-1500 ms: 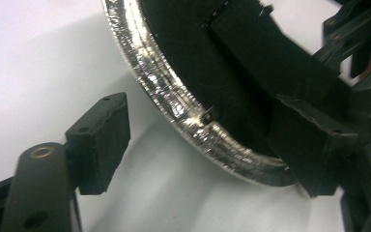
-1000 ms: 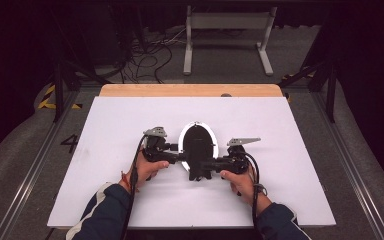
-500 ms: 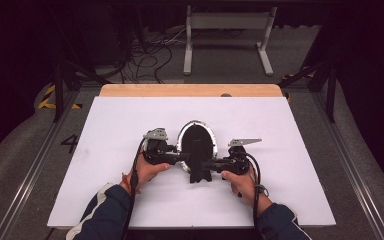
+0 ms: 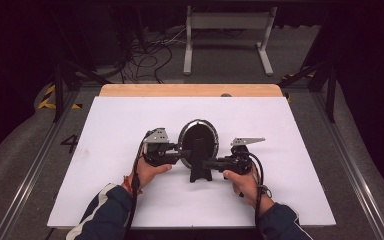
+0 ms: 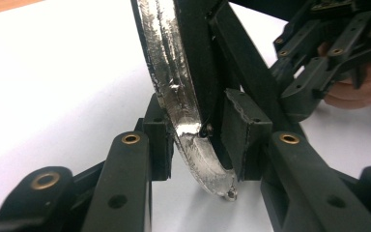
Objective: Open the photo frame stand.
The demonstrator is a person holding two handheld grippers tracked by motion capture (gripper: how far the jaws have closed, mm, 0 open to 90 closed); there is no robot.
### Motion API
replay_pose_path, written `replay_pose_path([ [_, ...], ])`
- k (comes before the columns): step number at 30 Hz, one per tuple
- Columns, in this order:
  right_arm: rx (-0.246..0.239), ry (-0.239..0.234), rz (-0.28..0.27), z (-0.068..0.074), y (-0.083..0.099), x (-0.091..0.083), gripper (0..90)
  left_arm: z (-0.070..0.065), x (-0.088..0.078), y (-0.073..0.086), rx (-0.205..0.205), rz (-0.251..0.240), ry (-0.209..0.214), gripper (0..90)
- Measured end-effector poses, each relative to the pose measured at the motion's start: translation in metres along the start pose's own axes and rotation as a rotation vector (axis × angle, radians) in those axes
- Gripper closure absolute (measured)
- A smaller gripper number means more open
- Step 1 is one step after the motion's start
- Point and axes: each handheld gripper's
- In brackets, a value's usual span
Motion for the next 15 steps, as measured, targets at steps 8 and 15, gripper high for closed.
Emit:
replay_pose_path([
  [8, -0.023, 0.014, -0.006, 0.0076, -0.0037, -0.0055, 74.7, -0.0035, -0.0026, -0.0044, 0.057, -0.012, -0.056, 72.3],
  [15, -0.029, 0.041, -0.011, 0.0101, -0.0075, -0.0092, 73.3, -0.0045, 0.0009, -0.0076, 0.128, -0.006, -0.127, 71.9],
])
Point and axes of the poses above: each handheld gripper's, and its own axes: x roughly forward along the jaws, y roughly out of its underside, z roughly to its left, and after that the axes turned 8 degrees about y, right-handed
